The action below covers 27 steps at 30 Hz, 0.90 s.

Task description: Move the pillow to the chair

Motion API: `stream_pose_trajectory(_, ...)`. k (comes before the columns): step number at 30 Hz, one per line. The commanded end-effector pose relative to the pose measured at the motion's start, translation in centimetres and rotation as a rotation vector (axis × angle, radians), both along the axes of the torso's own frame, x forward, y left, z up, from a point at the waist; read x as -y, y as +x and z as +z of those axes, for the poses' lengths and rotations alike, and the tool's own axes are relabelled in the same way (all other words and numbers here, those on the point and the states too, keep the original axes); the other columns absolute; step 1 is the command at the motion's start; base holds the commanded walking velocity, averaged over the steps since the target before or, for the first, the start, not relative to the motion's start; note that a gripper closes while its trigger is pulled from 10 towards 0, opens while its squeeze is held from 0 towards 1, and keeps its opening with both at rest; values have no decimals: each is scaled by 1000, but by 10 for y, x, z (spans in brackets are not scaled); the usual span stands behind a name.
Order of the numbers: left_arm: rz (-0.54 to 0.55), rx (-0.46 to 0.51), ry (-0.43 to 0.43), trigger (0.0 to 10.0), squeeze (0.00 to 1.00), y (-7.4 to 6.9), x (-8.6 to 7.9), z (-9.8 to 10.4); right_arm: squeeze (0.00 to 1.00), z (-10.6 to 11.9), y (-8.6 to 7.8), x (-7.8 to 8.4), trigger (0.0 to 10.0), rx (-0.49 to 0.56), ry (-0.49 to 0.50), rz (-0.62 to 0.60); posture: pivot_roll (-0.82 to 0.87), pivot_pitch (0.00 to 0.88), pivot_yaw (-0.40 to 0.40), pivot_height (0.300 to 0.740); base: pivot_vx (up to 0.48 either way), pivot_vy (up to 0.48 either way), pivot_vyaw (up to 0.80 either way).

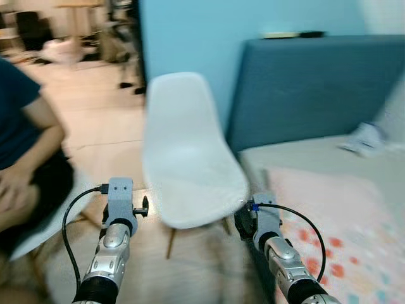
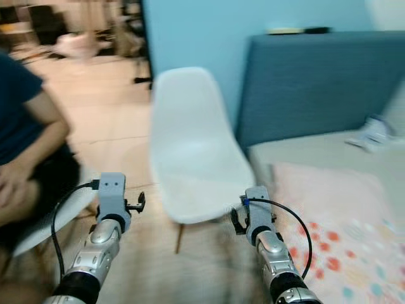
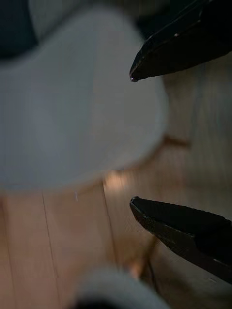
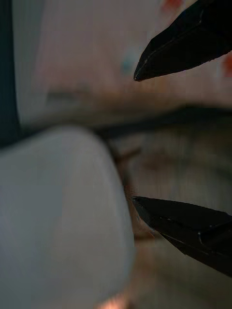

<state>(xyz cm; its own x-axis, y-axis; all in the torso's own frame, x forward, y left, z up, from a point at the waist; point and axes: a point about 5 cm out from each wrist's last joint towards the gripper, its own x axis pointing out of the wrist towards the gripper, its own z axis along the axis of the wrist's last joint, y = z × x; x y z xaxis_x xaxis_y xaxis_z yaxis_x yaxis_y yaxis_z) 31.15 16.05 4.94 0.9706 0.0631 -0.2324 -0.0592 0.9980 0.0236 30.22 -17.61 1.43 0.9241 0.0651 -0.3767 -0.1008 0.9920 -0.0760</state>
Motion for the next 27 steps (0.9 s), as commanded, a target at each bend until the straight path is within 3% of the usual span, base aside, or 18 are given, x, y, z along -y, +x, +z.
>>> stream_pose_trajectory(1, 9, -20, 20, 10000, 0, -3, -5, -5, 0, -3, -2, -2, 10000, -17, 14, -13, -30, 9, -41, 740, 0, 0, -800)
stream_pose_trajectory(27, 40, -22, 22, 10000, 0, -3, -13, -5, 0, -2, 0, 6, 10000, -26, -21, -50, -29, 17, -47, 740, 0, 0, -800)
